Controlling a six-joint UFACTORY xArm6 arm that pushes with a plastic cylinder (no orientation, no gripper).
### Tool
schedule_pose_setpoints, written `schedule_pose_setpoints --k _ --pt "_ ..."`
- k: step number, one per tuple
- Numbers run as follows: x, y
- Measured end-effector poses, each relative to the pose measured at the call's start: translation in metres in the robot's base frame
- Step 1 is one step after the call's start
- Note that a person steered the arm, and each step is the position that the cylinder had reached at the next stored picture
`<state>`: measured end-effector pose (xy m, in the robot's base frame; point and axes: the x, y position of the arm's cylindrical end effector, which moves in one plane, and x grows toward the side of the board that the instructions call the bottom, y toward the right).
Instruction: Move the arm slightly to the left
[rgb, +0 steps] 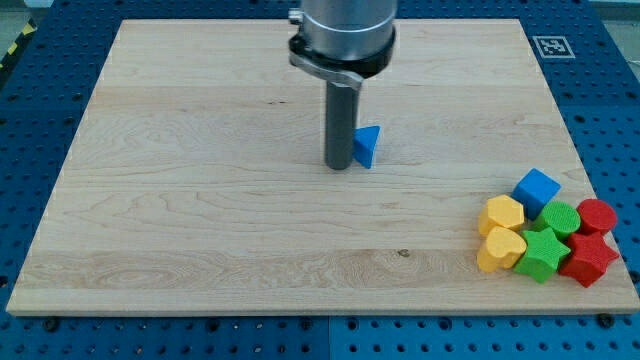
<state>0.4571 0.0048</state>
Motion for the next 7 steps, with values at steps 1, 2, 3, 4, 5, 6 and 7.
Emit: schedule_pose_setpoints --k 1,2,3,4,5,6,7 --pt "0.0000 -0.0293" --pt "0.0000 -0.0391" --pt "0.0000 -0.0392" --pt "0.0000 -0.0392" --pt "-0.0011 -0.0392" --pt "-0.0012 -0.0392" --pt "-0.0019 -0.0392"
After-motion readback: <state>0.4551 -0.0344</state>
